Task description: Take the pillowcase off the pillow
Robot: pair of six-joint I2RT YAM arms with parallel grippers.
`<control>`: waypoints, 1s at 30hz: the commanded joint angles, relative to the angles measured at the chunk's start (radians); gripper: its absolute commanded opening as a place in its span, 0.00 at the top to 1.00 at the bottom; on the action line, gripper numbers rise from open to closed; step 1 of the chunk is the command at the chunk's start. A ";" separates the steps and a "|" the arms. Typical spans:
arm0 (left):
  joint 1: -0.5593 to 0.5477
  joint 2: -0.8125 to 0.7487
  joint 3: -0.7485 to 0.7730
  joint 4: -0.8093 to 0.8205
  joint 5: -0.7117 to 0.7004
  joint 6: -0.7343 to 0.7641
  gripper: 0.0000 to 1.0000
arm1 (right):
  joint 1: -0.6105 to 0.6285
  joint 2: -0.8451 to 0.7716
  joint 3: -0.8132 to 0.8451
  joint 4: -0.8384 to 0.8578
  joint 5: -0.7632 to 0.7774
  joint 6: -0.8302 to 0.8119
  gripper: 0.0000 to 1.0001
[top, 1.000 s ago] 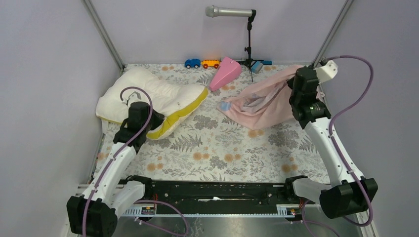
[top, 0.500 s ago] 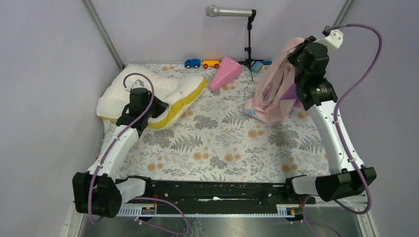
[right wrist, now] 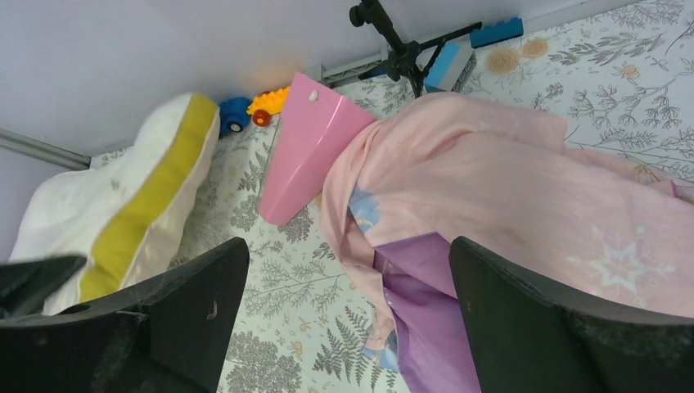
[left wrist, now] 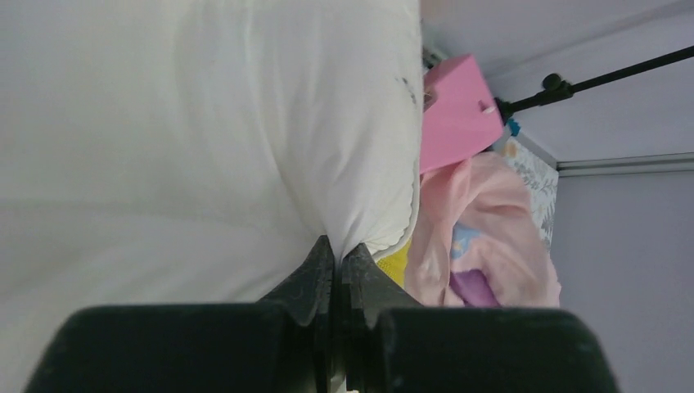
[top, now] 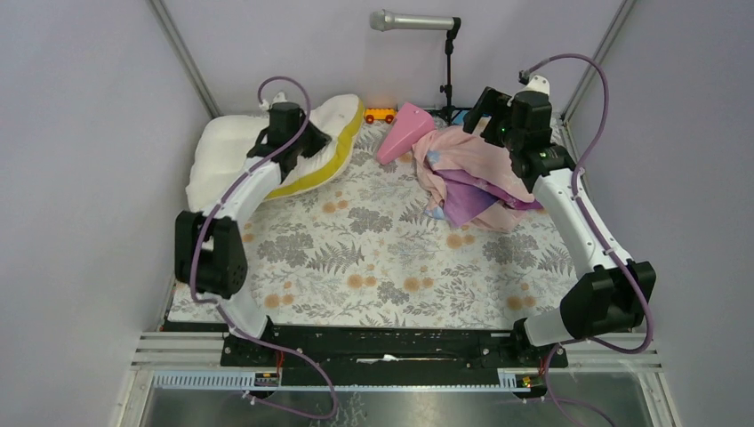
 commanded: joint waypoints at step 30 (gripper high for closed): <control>-0.169 -0.559 -0.720 0.624 -0.438 0.555 0.01 | -0.001 -0.367 -0.942 0.779 0.077 -0.227 0.00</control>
